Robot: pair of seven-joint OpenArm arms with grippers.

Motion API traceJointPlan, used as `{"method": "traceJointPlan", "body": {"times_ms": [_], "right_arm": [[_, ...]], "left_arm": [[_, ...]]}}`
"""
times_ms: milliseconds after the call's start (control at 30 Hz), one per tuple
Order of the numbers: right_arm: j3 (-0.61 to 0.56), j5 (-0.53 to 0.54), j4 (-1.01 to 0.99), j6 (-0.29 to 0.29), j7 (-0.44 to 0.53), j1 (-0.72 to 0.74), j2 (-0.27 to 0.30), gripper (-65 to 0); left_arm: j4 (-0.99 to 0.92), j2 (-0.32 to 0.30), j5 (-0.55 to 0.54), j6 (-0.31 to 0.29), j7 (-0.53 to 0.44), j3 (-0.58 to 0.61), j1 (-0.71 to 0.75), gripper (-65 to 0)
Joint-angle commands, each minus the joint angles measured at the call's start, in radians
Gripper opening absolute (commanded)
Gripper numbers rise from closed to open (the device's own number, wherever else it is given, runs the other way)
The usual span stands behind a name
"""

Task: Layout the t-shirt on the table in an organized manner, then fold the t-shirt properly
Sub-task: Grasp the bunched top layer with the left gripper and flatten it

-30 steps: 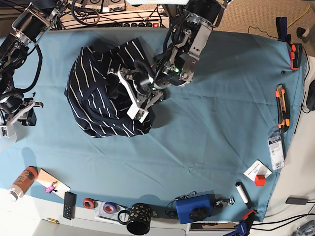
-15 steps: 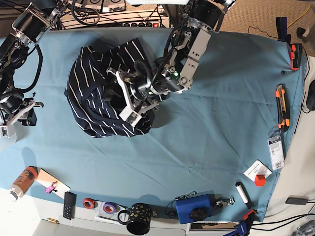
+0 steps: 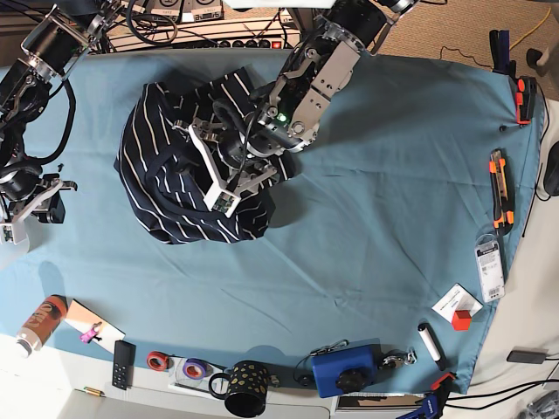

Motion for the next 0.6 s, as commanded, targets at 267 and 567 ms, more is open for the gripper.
{"method": "traceJointPlan", "body": {"times_ms": [267, 567], "right_arm": [[0.005, 0.009, 0.016, 0.002, 0.023, 0.017, 0.022, -52.3], [0.005, 0.01, 0.016, 0.002, 0.048, 0.017, 0.022, -52.3]], "left_arm": [[0.019, 0.025, -0.029, -0.008, -0.01, 0.005, -0.016, -65.0], [0.21, 0.025, 0.016, -0.109, 0.066, 0.005, -0.016, -65.0]]}}
